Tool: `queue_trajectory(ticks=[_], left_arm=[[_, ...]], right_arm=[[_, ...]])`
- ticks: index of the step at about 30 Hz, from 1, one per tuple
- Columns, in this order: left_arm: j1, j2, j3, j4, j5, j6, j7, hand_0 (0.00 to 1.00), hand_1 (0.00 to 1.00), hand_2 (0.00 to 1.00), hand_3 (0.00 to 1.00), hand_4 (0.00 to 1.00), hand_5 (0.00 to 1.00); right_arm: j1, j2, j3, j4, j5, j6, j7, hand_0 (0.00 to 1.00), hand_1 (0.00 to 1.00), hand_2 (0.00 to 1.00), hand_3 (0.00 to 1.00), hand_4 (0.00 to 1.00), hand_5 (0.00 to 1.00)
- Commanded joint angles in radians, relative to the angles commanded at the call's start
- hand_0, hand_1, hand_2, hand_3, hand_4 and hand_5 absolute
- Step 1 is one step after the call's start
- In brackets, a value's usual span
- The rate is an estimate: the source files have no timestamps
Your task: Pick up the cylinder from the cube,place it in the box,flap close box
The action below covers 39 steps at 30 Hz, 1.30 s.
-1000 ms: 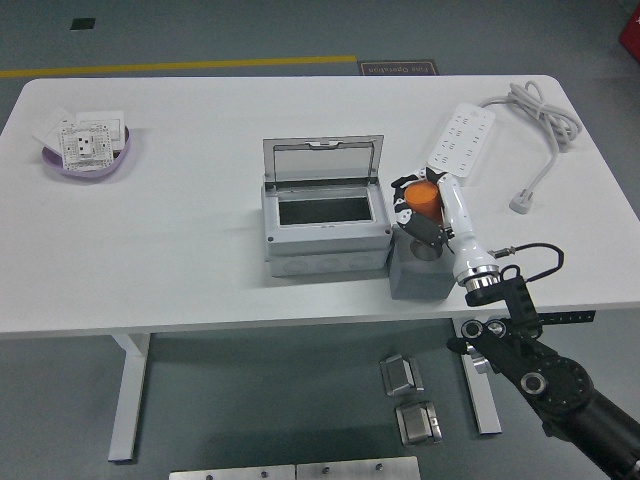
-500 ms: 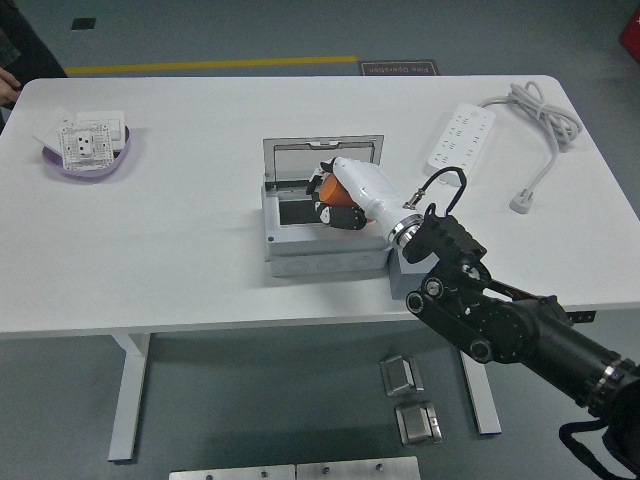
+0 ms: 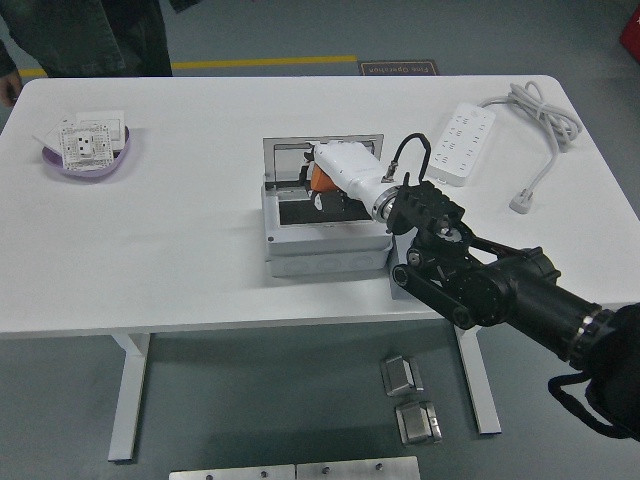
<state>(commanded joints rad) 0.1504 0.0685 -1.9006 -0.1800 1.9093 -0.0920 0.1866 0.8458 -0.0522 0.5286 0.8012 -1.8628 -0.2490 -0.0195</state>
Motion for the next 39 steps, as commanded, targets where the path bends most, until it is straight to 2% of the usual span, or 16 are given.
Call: queue_trajectory(ticks=[10,11,16,17,22,23,28,29,32,36,39], left_arm=[[-0.006,0.0,0.02,0.0,-0.012,-0.001,0.002,0.624,0.596,0.558,0.602,0.52,0.074],[-0.007,0.0,0.021,0.0,-0.013,-0.001,0.003,0.62,0.594,0.557,0.601,0.521,0.077],[-0.009,-0.001,0.03,0.0,-0.021,-0.001,0.004,0.62,0.594,0.557,0.601,0.521,0.077],[-0.009,-0.001,0.032,0.0,-0.023,-0.001,0.004,0.62,0.596,0.557,0.601,0.518,0.076],[-0.01,-0.002,0.036,0.0,-0.024,0.0,0.005,0.62,0.596,0.557,0.601,0.518,0.076],[-0.01,-0.002,0.036,0.0,-0.022,-0.001,0.006,0.619,0.595,0.556,0.6,0.516,0.079],[-0.011,-0.003,0.035,0.0,-0.019,-0.001,0.006,0.619,0.595,0.556,0.6,0.516,0.079],[-0.011,-0.002,0.037,0.0,-0.02,-0.001,0.006,0.619,0.595,0.555,0.6,0.512,0.081],[-0.011,-0.003,0.038,0.0,-0.022,-0.001,0.006,0.619,0.595,0.555,0.6,0.512,0.081],[-0.006,-0.006,0.033,0.0,-0.018,-0.001,0.007,0.619,0.592,0.555,0.598,0.499,0.079],[-0.001,-0.01,0.022,0.0,-0.009,-0.002,0.007,0.619,0.592,0.555,0.598,0.499,0.079]], right_arm=[[-0.003,0.027,0.034,-0.017,-0.024,0.011,0.037,0.143,0.21,0.311,0.22,0.002,0.002],[-0.003,0.028,0.035,-0.015,-0.027,0.011,0.039,0.218,0.288,0.421,0.351,0.002,0.002],[-0.004,0.032,0.026,-0.011,-0.037,0.014,0.044,0.218,0.288,0.421,0.351,0.002,0.002],[-0.005,0.032,0.023,-0.011,-0.037,0.014,0.045,0.38,0.517,0.642,0.725,0.542,0.175],[-0.011,0.029,0.006,-0.012,-0.03,0.009,0.052,0.38,0.517,0.642,0.725,0.542,0.175],[-0.012,0.028,0.004,-0.012,-0.029,0.008,0.053,0.586,0.617,0.694,0.842,0.794,0.289],[-0.016,0.024,0.006,-0.006,-0.029,0.002,0.055,0.586,0.617,0.694,0.842,0.794,0.289],[-0.017,0.023,0.007,-0.004,-0.03,0.001,0.054,0.604,0.627,0.697,0.851,0.915,0.401],[-0.021,0.018,0.009,0.008,-0.032,-0.001,0.052,0.604,0.627,0.697,0.851,0.915,0.401],[-0.034,-0.009,0.001,0.065,0.003,0.003,0.04,0.604,0.624,0.697,0.859,0.921,0.41],[-0.042,-0.05,-0.012,0.124,0.058,0.012,0.026,0.604,0.624,0.697,0.859,0.921,0.41]])
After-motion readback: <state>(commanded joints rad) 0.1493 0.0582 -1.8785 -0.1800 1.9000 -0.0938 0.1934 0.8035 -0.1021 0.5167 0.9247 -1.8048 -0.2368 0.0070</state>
